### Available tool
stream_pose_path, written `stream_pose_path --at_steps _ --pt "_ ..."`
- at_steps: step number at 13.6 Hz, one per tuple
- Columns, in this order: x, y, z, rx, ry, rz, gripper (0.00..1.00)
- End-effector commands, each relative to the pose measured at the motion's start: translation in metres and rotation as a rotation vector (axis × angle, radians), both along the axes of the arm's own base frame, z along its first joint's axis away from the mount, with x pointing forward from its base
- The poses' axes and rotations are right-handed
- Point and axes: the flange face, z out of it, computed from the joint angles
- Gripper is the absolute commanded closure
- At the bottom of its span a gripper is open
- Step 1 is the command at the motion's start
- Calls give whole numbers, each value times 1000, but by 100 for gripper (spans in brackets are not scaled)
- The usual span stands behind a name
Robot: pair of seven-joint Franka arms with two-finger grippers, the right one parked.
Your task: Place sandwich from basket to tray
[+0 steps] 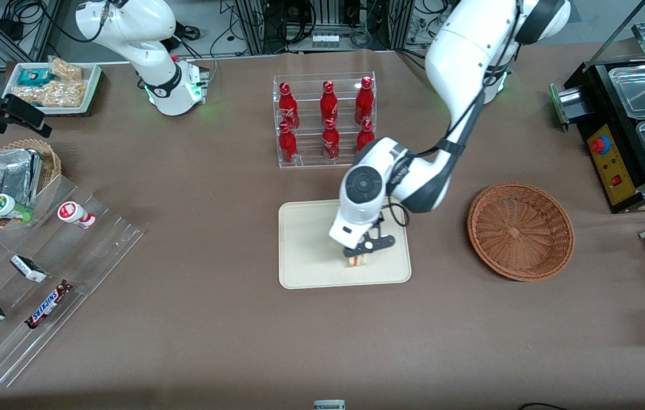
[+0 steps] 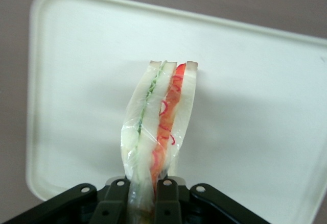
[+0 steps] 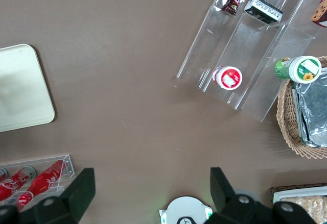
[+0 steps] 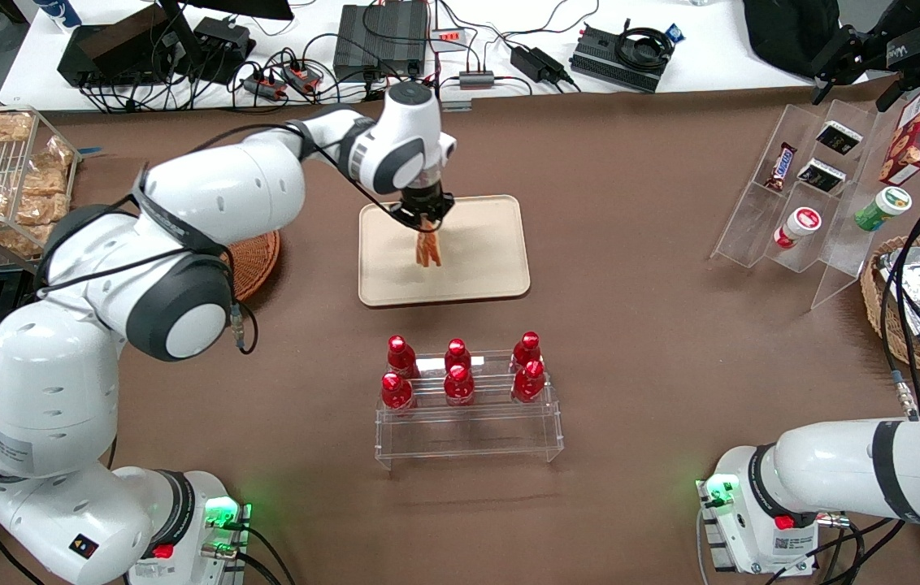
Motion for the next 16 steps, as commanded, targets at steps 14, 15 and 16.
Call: stream_pose_path --at_steps 14,15,16 --pt "-12 -1 119 -32 -90 42 0" --pt "-10 17 147 -14 -87 68 0" --pt "1 45 173 -7 -81 100 0"
